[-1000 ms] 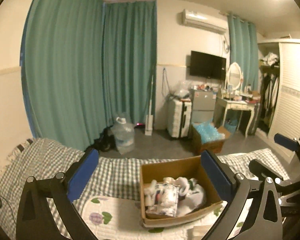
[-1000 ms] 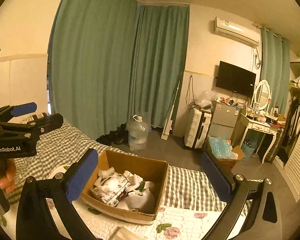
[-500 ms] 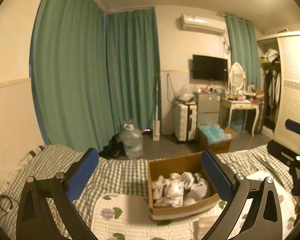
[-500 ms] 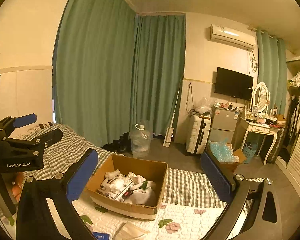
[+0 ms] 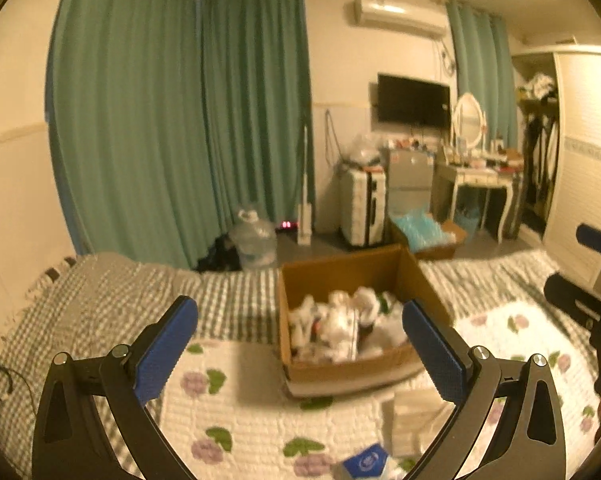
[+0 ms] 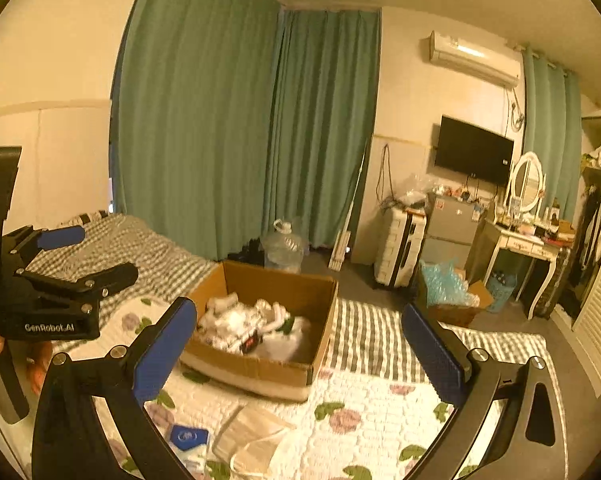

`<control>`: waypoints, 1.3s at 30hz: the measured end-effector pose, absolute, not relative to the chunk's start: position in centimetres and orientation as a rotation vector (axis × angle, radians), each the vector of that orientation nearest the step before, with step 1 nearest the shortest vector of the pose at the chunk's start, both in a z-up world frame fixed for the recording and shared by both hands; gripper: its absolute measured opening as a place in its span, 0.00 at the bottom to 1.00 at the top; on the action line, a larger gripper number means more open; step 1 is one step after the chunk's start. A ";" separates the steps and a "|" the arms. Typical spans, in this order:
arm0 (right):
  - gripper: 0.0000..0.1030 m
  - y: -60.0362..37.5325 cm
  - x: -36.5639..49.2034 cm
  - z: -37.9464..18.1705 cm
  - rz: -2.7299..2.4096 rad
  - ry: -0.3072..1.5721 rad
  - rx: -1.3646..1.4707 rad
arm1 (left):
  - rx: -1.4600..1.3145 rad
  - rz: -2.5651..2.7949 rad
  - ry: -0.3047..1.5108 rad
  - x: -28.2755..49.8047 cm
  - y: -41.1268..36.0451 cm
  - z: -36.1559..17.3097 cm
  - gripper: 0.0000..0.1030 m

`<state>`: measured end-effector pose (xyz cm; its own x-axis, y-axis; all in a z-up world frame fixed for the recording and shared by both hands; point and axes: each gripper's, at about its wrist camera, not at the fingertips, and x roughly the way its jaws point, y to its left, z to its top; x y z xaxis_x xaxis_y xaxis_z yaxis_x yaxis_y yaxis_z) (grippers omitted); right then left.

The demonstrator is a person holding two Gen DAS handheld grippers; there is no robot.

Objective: Organize soft objects
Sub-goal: 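Move both tools back down to the tissue pack and mask on the bed, then grasp the blue Vinda tissue pack with left tool while right tool grasps the white mask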

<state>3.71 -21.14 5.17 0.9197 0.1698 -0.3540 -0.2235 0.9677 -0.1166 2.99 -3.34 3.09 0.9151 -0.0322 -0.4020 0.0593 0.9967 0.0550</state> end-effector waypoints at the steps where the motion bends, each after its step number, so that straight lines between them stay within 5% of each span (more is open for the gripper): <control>1: 1.00 -21.3 3.9 4.8 0.202 0.358 -0.153 | 0.067 -0.043 0.428 3.1 -3.4 2.4 1.00; 39: 1.00 -20.9 10.2 -13.2 0.300 0.796 -0.212 | 0.068 -0.099 1.066 4.9 -8.6 -17.5 1.00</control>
